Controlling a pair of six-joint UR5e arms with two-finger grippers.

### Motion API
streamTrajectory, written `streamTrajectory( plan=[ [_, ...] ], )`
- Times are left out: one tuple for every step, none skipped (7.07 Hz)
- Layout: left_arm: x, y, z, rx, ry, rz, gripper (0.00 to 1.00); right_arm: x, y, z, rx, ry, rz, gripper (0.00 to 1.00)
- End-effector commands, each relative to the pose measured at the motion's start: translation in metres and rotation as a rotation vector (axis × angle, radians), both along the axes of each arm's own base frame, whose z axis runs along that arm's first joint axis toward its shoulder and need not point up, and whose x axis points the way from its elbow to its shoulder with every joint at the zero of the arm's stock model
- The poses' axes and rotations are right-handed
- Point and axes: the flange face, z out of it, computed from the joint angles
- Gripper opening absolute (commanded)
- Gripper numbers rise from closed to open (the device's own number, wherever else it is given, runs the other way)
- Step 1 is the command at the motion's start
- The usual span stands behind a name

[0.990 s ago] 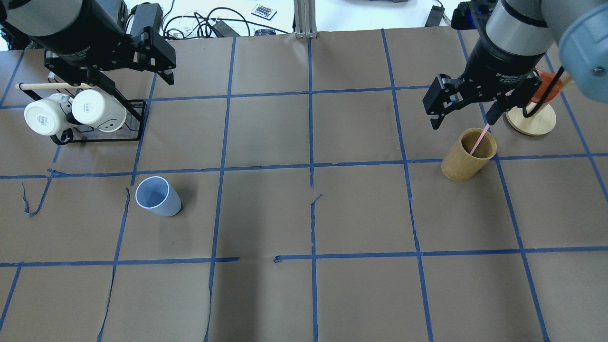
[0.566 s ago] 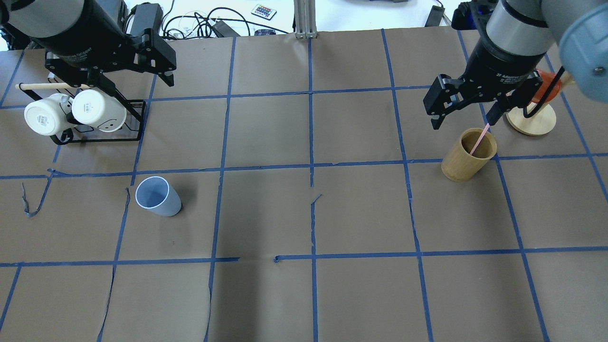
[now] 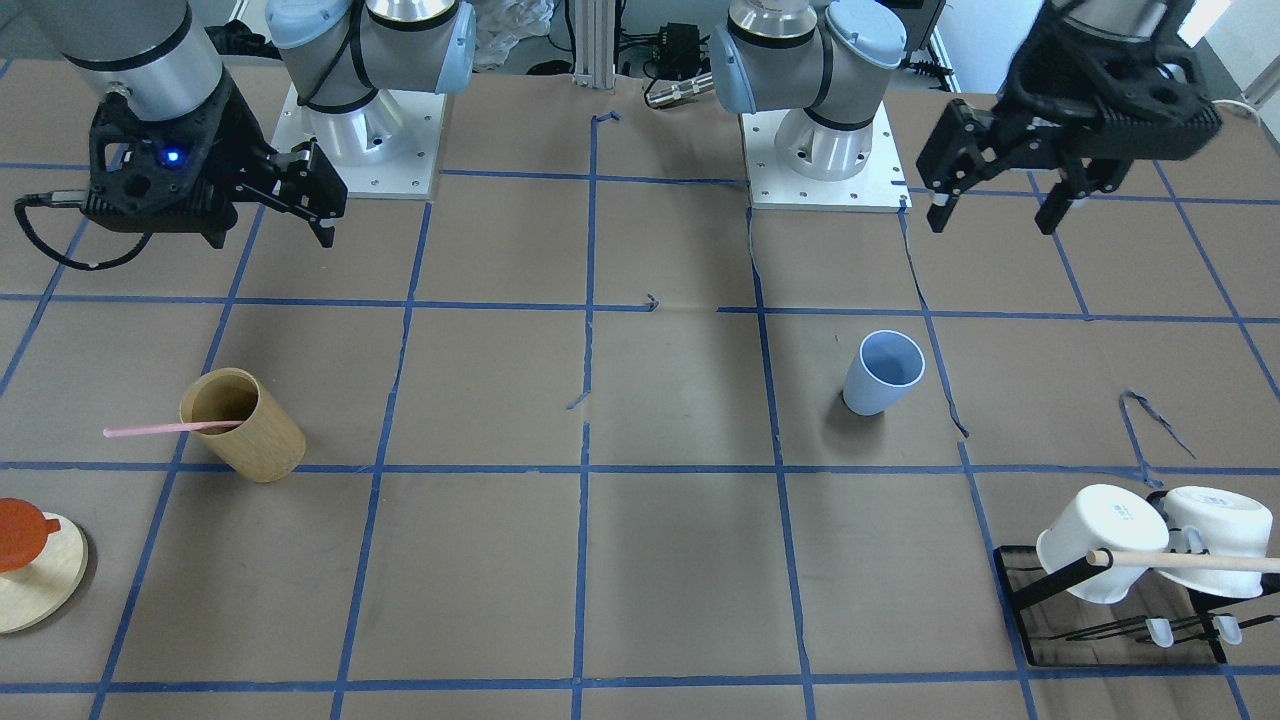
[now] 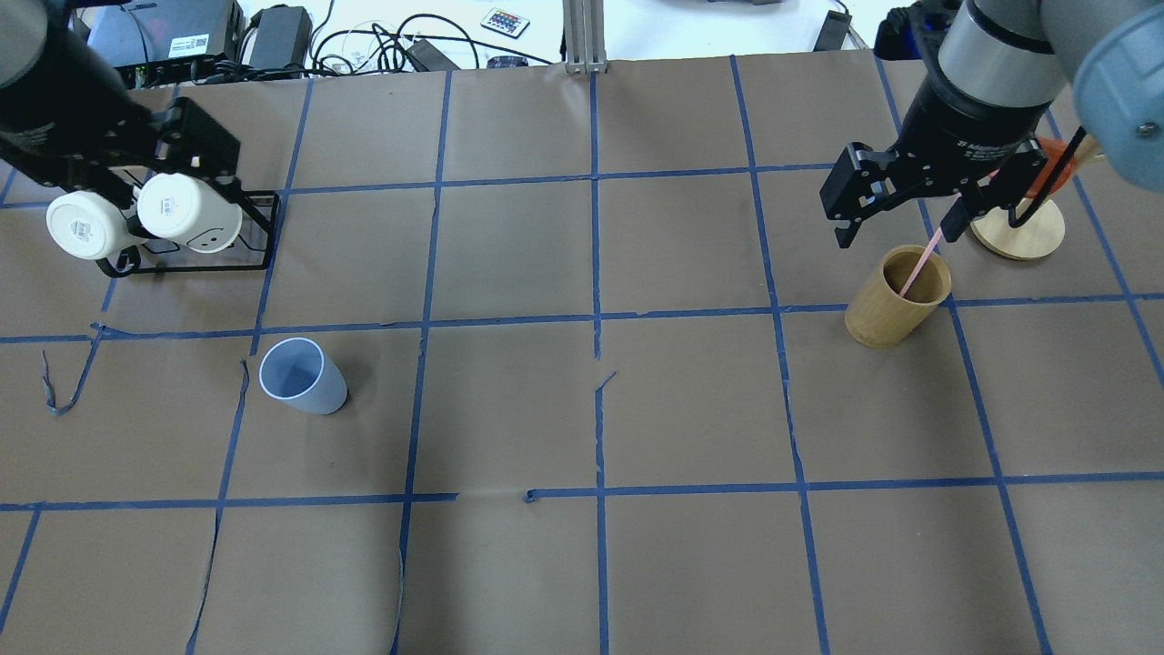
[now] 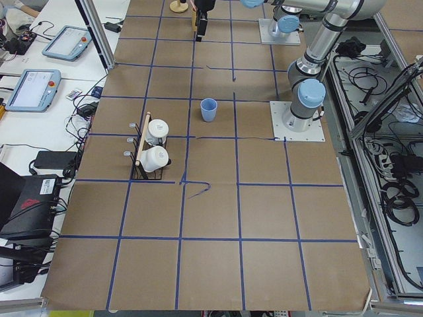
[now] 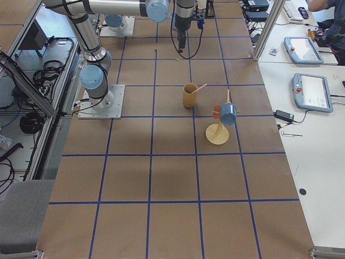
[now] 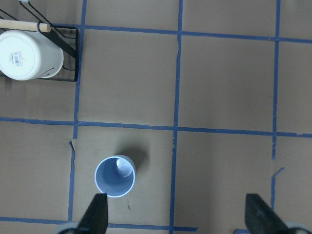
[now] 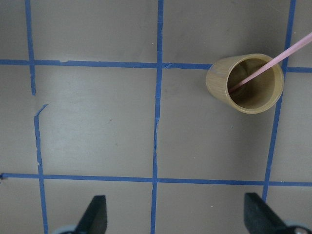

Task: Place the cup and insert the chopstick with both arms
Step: 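Grasp the light blue cup with the left gripper while right holds chopstick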

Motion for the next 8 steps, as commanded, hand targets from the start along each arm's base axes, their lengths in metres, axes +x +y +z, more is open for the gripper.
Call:
streamTrajectory(
  plan=[
    [0.087, 0.012, -0.064, 0.098, 0.032, 0.014, 1.0, -0.072, -0.021, -0.022, -0.044, -0.005, -0.161, 1.0],
    [0.106, 0.01, -0.109, 0.072, 0.035, 0.052, 1.0, -0.084, -0.026, -0.036, -0.097, 0.002, -0.185, 1.0],
    [0.101, 0.013, -0.153, 0.033, 0.049, 0.056, 1.0, -0.09, -0.038, -0.065, -0.142, 0.015, -0.193, 1.0],
    [0.094, 0.024, -0.199, 0.031, 0.052, 0.057, 1.0, -0.103, -0.047, -0.083, -0.179, 0.02, -0.251, 1.0],
    [0.087, 0.034, -0.231, 0.028, 0.054, 0.074, 1.0, -0.114, -0.051, -0.095, -0.18, 0.02, -0.286, 0.93],
    [0.078, 0.035, -0.237, 0.035, 0.07, 0.158, 1.0, -0.121, -0.054, -0.1, -0.181, 0.021, -0.299, 0.83],
    [0.065, 0.034, -0.241, 0.048, 0.073, 0.141, 1.0, -0.121, -0.057, -0.105, -0.174, 0.016, -0.328, 0.82],
    [0.06, 0.034, -0.246, 0.062, 0.076, 0.136, 1.0, -0.123, -0.065, -0.112, -0.198, 0.004, -0.354, 0.82]
  ],
)
